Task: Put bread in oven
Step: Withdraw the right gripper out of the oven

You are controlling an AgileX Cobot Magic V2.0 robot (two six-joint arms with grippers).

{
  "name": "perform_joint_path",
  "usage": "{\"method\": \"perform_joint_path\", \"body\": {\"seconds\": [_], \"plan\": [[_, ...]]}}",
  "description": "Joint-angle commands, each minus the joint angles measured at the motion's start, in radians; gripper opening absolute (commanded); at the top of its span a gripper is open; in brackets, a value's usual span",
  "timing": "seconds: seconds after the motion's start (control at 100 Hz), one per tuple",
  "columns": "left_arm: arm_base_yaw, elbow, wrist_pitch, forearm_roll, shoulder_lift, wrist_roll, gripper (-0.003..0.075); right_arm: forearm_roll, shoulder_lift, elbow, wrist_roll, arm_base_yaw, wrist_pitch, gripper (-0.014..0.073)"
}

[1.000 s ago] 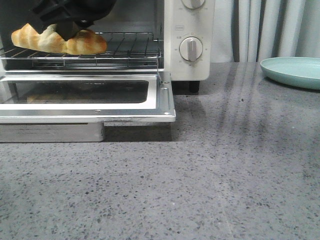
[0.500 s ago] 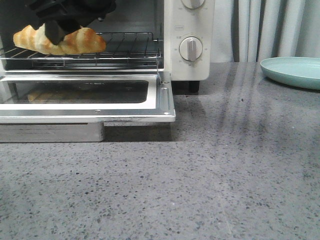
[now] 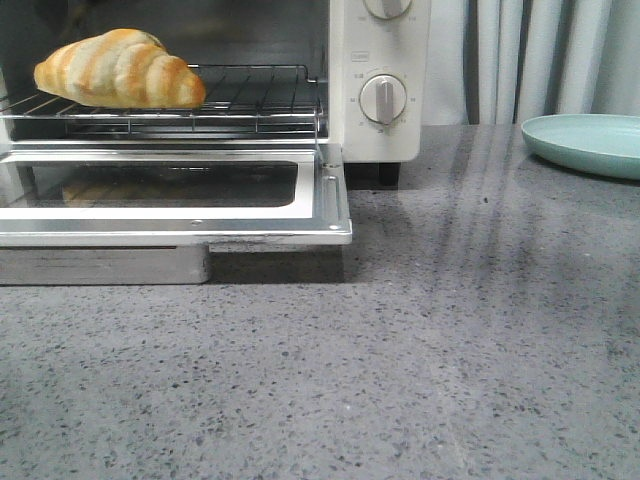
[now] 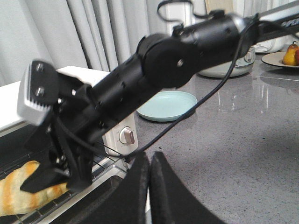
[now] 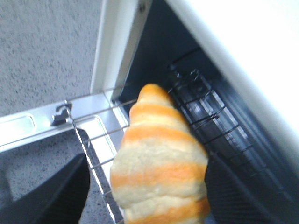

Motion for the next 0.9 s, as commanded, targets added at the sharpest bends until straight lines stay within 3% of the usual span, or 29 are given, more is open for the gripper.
{"method": "perform_joint_path", "body": {"seconds": [0.0, 0.09, 0.19, 0.36, 0.45, 0.68, 0.78, 0.89], "plan": [[0.003, -0.032, -0.066, -0.035, 0.006, -0.009, -0.0022, -0.011, -0.087, -0.038, -0.011, 0.001, -0.022, 0.0472], [0.003, -0.032, -0.07, -0.015, 0.006, -0.009, -0.0022, 0.004, -0.118, -0.038, -0.011, 0.001, 0.048, 0.046], [0.003, -0.032, -0.097, 0.006, 0.004, -0.009, -0.0022, 0.057, -0.168, -0.038, -0.011, 0.001, 0.125, 0.0374], [0.003, -0.03, -0.175, 0.097, -0.042, -0.027, -0.0022, 0.086, -0.276, -0.033, -0.011, 0.001, 0.273, 0.0071], [0.003, -0.021, -0.192, 0.298, -0.092, -0.183, -0.0022, 0.069, -0.356, 0.021, -0.011, 0.001, 0.292, -0.0055], [0.003, 0.073, -0.12, 0.924, -0.231, -0.81, -0.0022, -0.009, -0.642, 0.339, -0.011, -0.001, 0.169, -0.0048], [0.003, 0.12, -0.09, 1.009, -0.271, -0.925, -0.0021, -0.023, -0.782, 0.517, -0.011, -0.008, 0.046, -0.0048], [0.003, 0.149, -0.088, 1.007, -0.285, -0.927, -0.0021, -0.023, -0.932, 0.693, -0.011, -0.043, -0.071, -0.0048]]}}
